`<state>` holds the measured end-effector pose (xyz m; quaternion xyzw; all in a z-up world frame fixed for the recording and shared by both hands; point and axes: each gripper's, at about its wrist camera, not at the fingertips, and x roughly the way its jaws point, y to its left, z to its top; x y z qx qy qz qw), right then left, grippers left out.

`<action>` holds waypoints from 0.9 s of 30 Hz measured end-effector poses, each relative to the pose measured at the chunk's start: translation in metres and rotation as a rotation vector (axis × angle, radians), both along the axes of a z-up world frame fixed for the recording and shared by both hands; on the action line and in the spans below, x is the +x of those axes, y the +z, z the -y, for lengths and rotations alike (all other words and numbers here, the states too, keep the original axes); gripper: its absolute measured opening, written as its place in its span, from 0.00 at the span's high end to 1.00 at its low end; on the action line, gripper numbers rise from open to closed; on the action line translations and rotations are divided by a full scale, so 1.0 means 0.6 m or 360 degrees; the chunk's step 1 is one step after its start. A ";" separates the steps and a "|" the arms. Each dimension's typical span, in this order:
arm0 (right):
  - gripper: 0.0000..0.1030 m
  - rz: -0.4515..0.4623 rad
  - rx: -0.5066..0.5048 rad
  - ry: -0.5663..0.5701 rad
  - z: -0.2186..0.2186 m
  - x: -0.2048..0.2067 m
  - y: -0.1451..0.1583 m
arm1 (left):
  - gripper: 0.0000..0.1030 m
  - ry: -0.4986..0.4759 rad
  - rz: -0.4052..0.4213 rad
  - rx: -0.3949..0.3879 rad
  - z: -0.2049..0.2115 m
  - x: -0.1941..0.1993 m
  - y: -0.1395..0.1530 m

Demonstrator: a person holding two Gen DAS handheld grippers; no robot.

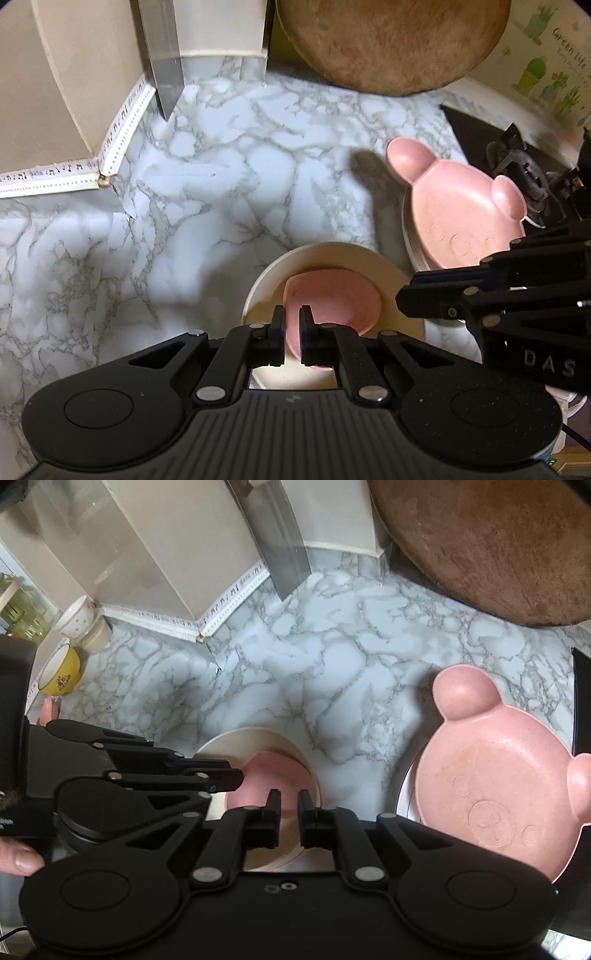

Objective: Organize plates and bowls
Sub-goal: 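Lower the heart dish into the cream bowl and open the left tool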

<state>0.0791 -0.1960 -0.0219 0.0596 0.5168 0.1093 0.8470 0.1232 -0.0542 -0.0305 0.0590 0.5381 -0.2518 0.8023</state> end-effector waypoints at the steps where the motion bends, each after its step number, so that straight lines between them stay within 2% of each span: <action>1: 0.91 0.0018 0.0004 0.0002 -0.001 -0.002 0.002 | 0.94 0.0001 0.0006 -0.0018 -0.003 -0.003 0.004; 8: 0.90 0.0185 0.0046 0.0040 -0.002 -0.033 0.022 | 0.93 0.0033 0.0088 -0.0105 -0.027 -0.027 0.026; 15: 0.90 0.0347 0.0133 0.0020 0.002 -0.064 0.032 | 0.90 0.0062 0.0185 -0.0137 -0.051 -0.048 0.042; 17: 0.90 0.0375 0.0169 -0.0001 0.005 -0.071 0.034 | 0.83 0.0069 0.0217 -0.0150 -0.058 -0.055 0.046; 20: 0.90 0.0415 0.0208 -0.0028 0.011 -0.080 0.036 | 0.58 0.0076 0.0277 -0.0172 -0.069 -0.067 0.052; 21: 0.90 0.0430 0.0217 -0.0035 0.012 -0.083 0.037 | 0.42 0.0085 0.0302 -0.0184 -0.073 -0.071 0.055; 22: 0.90 0.0439 0.0219 -0.0039 0.012 -0.086 0.037 | 0.33 0.0089 0.0321 -0.0195 -0.076 -0.074 0.056; 27: 0.90 0.0491 0.0203 -0.0057 0.007 -0.100 0.038 | 0.30 0.0078 0.0368 -0.0209 -0.085 -0.085 0.059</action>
